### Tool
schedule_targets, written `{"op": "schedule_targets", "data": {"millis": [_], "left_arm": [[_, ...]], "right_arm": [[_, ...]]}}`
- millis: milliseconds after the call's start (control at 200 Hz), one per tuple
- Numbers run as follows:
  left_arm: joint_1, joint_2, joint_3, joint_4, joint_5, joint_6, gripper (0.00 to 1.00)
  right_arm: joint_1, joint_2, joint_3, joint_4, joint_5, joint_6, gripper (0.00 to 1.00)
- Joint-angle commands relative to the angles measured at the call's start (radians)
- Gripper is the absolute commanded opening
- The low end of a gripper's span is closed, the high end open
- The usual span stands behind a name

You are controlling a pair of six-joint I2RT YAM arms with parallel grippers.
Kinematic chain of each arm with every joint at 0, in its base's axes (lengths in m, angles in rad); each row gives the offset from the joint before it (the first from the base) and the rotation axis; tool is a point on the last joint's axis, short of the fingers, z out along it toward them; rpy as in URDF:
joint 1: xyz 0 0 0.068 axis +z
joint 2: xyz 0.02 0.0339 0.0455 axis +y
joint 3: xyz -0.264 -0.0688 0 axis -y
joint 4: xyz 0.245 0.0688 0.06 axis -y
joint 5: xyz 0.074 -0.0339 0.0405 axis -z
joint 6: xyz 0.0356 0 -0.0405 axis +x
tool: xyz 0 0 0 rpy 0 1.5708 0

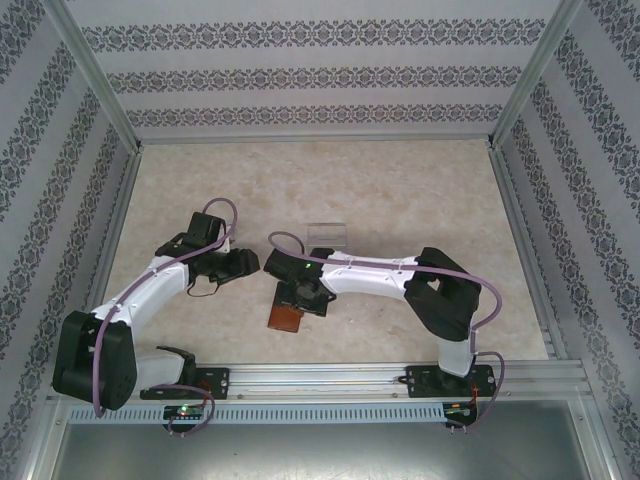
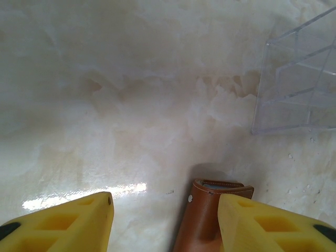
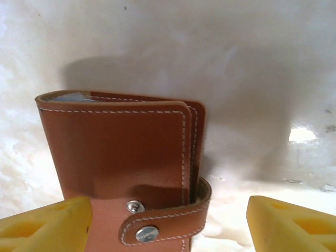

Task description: Take the credit cards out of the card holder

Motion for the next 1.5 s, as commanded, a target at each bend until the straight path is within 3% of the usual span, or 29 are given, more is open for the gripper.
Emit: {"op": "schedule_targets", "data": {"millis": [0,550,1204,1499], "left_arm": [[0.013,-0.024,-0.016,-0.003,0.002,0.021,0.56],[0.013,-0.029,-0.012,-0.006,-0.001,0.022,0.56],[0.014,-0.032,-0.006,-0.021,-0.017,0.024,0.56],[0.003,-0.024,-0.001,-0.022,0.002,0.029,0.56]], "right_arm": [[0.011,0.017,0.033,-0.013,-0.007,0.003,0.75],[0.02,-0.059,-0.034,-0.018,0.026,0.011,0.46],[0.021,-0.074,-0.105,0.025,0.024,0.014,0.31],[0.028,-0.084,-0.088,0.035,0.072,-0.065,0.17]]}}
